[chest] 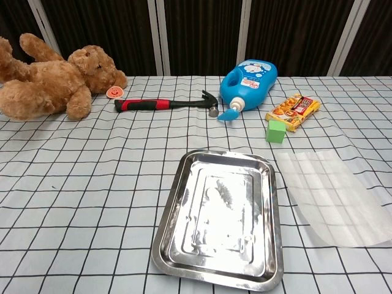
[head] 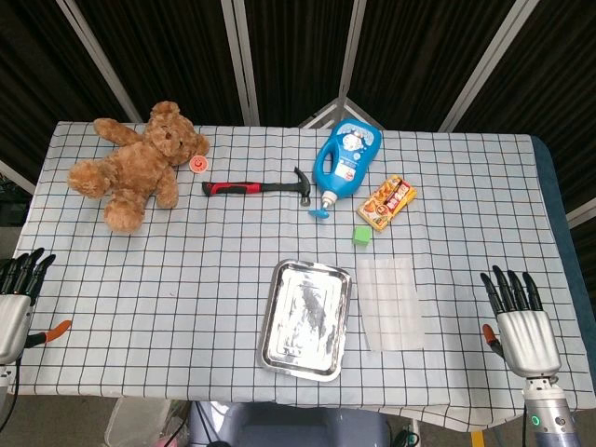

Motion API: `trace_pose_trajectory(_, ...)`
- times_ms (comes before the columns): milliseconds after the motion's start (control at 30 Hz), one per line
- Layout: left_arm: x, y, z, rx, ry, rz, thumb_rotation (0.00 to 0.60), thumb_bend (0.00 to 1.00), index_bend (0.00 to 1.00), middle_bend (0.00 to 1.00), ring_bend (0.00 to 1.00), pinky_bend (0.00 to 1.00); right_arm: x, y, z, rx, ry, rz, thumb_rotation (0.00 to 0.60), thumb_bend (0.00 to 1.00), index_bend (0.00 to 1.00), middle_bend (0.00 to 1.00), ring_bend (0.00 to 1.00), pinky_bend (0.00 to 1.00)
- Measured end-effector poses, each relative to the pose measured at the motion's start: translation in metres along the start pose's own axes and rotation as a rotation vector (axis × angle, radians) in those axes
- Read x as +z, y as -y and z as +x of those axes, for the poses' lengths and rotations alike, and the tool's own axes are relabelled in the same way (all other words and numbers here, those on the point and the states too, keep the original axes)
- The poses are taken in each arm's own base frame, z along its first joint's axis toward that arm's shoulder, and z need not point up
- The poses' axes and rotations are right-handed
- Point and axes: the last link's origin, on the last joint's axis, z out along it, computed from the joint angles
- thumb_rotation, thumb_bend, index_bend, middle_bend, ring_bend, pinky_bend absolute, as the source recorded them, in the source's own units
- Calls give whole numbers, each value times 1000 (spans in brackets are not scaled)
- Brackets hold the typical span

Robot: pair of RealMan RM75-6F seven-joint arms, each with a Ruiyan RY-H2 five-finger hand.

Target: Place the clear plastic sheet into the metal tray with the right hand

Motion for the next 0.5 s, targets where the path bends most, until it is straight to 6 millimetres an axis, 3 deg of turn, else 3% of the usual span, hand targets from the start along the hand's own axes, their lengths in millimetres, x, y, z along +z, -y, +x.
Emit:
trace_pose_trajectory(267,1,1,2,6,-11,3,600,0,0,0,0,0,-3,6,-4,-4,13,26,600,375,0,0,0,0)
trace_pose_trajectory(500,2,3,3,28,-30,-3,600,0,0,0,0,0,-17,27,-23,-25,65,91,600,375,0,0,0,0)
